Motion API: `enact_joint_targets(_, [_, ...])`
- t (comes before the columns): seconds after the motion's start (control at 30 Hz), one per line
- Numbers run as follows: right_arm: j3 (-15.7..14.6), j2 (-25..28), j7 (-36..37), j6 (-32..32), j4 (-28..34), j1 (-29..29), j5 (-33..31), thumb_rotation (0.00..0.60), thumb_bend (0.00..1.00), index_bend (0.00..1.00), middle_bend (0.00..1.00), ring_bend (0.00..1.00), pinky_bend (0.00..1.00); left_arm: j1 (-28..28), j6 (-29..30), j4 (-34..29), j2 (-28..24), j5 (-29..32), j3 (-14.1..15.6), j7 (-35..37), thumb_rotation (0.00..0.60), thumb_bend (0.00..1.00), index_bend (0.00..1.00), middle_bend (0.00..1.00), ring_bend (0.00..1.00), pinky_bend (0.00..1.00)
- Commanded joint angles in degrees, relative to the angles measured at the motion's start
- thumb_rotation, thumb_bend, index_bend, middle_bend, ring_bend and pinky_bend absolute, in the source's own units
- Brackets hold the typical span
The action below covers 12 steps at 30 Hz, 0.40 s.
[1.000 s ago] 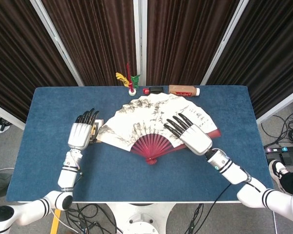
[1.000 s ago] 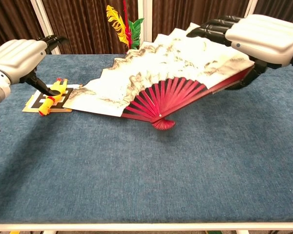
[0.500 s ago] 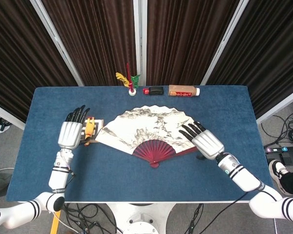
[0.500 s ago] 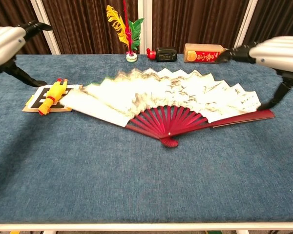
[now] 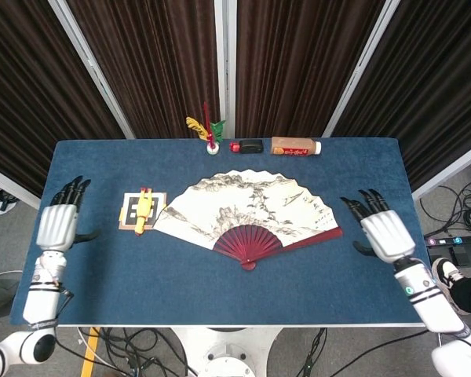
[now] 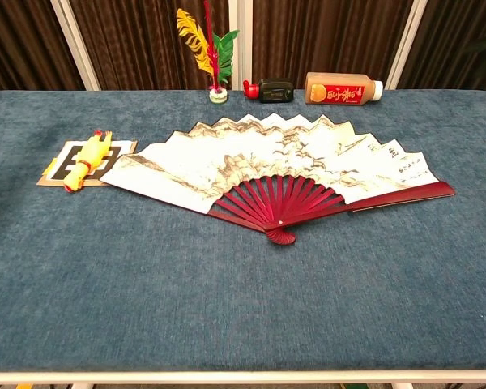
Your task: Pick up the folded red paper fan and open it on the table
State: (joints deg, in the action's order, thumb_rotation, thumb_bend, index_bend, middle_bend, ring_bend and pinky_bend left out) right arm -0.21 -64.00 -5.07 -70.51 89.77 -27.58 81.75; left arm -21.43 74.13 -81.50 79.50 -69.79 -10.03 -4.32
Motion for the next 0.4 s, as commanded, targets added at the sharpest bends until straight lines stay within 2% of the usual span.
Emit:
enact_joint_targets(0.03, [-1.53, 2.31, 4.64, -5.9, -0.75, 6.19, 0.2, 0.6, 0.13, 0.06, 0.18, 0.03, 0.0, 4.28, 2.3, -1.49, -4.19, -0.56, 2.35, 2.79, 0.6, 0.0, 0.14, 0.15, 0.11, 0.2])
enact_joint_targets(0.13, [-2.22, 2.94, 7.37, -9.66, -0.91, 9.96, 0.45, 0.6, 0.13, 0.02, 0.16, 0.02, 0.0, 7.44, 5.01, -2.07, -5.99, -0.67, 3.84, 2.41, 0.6, 0.0, 0.14, 0.15, 0.11, 0.2])
enact_joint_targets(0.4, [-3.09, 1.53, 10.34, -18.23, -1.47, 18.25, 1.63, 0.6, 0.12, 0.01, 0.16, 0.02, 0.0, 15.29, 13.67, -8.03, -8.22, -3.85, 7.93, 0.91, 0.6, 0.0, 0.15, 0.15, 0.11, 0.19])
